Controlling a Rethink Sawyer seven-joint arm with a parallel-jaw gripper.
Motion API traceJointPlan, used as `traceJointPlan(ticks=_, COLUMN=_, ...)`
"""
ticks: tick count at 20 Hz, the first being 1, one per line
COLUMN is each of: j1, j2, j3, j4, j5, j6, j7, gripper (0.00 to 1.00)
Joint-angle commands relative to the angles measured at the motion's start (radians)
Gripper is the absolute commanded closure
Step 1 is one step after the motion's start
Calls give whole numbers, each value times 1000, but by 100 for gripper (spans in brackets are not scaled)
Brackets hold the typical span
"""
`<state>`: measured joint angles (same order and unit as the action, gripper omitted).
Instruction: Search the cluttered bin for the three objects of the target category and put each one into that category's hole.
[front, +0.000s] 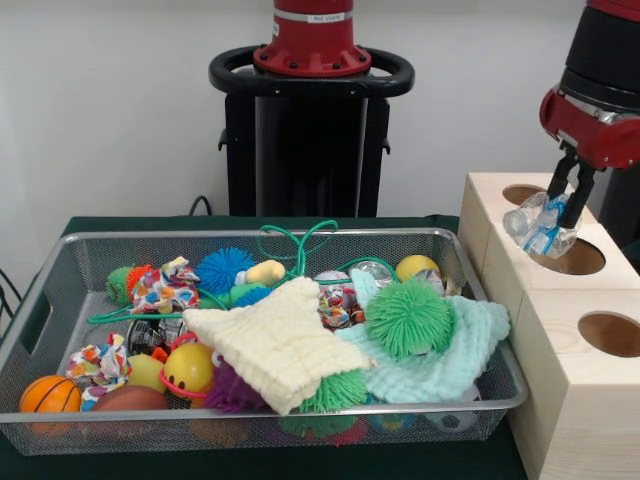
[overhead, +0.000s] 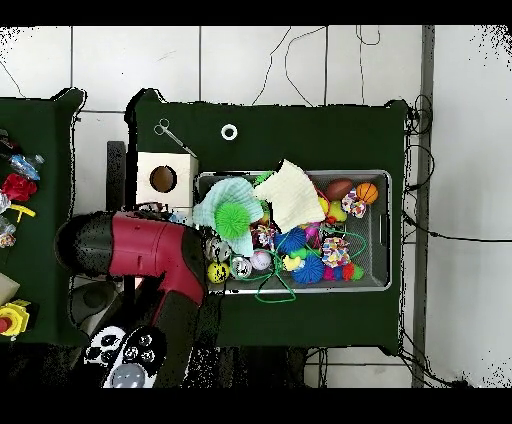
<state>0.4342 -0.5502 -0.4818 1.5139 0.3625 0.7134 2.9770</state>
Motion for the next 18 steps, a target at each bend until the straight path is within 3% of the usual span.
traceJointPlan(ticks=1, j1=12, j2=80, j3=96, j4=10, j5=34, j6=14, j7=181, gripper=100)
traceJointPlan(ticks=6, j1=30, j2=109, j3=82, j4=-25, j5=43, j6=34, j7=197, gripper=100)
traceJointPlan(ticks=7, j1=35, j2=117, j3=71, j4=-36, j5=42, j6=48, j7=195, gripper=0)
traceJointPlan(ticks=11, j1=32, j2=114, j3=69, j4=-27, j5=55, j6=21, j7=201, gripper=0)
traceJointPlan(ticks=18, j1=27, j2=51, j3=52, j4=-19, j5=58, j6=86, j7=184, gripper=0)
